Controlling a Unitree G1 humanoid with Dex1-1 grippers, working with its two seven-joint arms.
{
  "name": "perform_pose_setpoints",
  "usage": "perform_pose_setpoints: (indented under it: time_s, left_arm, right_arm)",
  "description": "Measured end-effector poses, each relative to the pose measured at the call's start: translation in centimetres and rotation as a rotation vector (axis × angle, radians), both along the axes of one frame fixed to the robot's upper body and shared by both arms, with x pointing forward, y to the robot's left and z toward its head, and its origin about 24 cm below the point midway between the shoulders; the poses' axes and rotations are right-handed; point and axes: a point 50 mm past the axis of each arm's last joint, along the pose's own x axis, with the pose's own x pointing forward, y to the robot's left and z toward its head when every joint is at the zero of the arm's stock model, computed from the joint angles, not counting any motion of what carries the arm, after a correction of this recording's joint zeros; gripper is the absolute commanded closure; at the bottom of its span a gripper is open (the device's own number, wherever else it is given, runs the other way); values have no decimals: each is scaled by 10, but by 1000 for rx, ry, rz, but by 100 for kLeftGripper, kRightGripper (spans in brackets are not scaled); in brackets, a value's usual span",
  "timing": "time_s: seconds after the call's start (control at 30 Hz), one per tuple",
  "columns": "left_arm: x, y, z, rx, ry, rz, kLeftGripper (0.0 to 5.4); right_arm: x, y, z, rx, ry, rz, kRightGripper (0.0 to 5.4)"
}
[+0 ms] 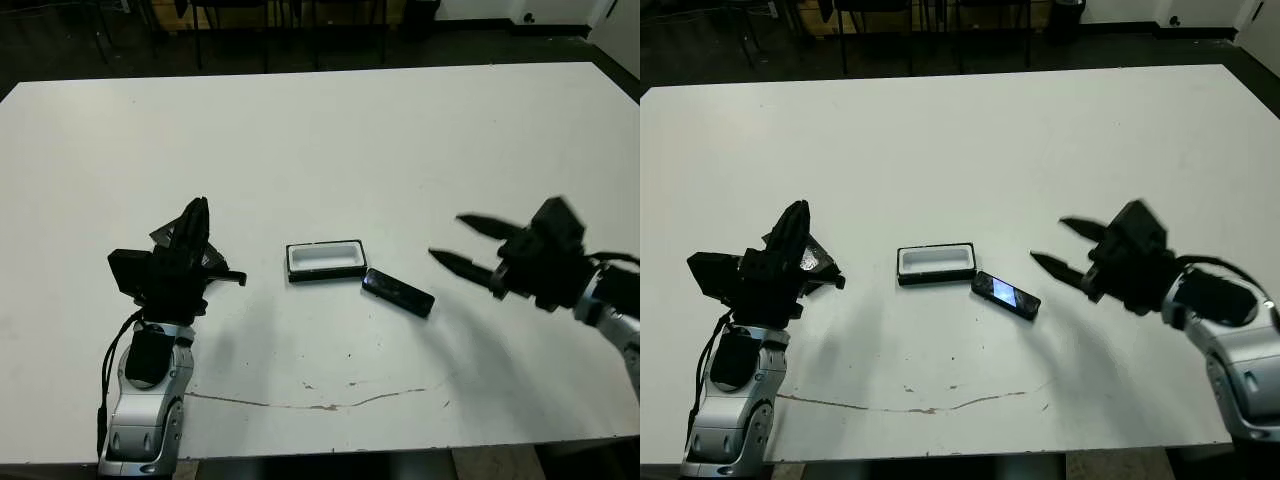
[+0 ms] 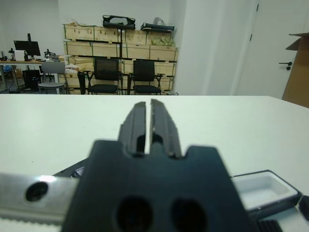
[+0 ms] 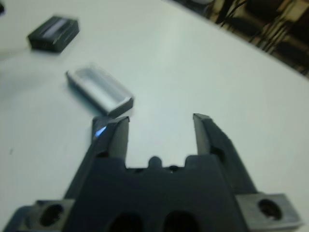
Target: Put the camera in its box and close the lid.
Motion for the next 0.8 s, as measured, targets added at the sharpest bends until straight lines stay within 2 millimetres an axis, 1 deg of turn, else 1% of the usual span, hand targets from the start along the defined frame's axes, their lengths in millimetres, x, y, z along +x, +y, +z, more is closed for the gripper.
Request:
perform_pose_setpoints:
  time_s: [0.1,0.23,0.3,0.5,0.8]
  left_arm:
    - [0,0,0,0,0,0,540]
    - [0,0,0,0,-1,0,540]
    - [0,0,0,0,-1,0,540]
    - [0,0,0,1,-2,0,540]
    - [0,0,0,1,-2,1,540]
  right_arm:
    - [4,5,1,5,18,30,114]
    - [8,10,-12,-17,87,78,43]
    - [10,13,-13,-36,95,90,7]
    - [16,20,-24,-36,148,134,2]
    - [10,33,-46,-109,273,212,2]
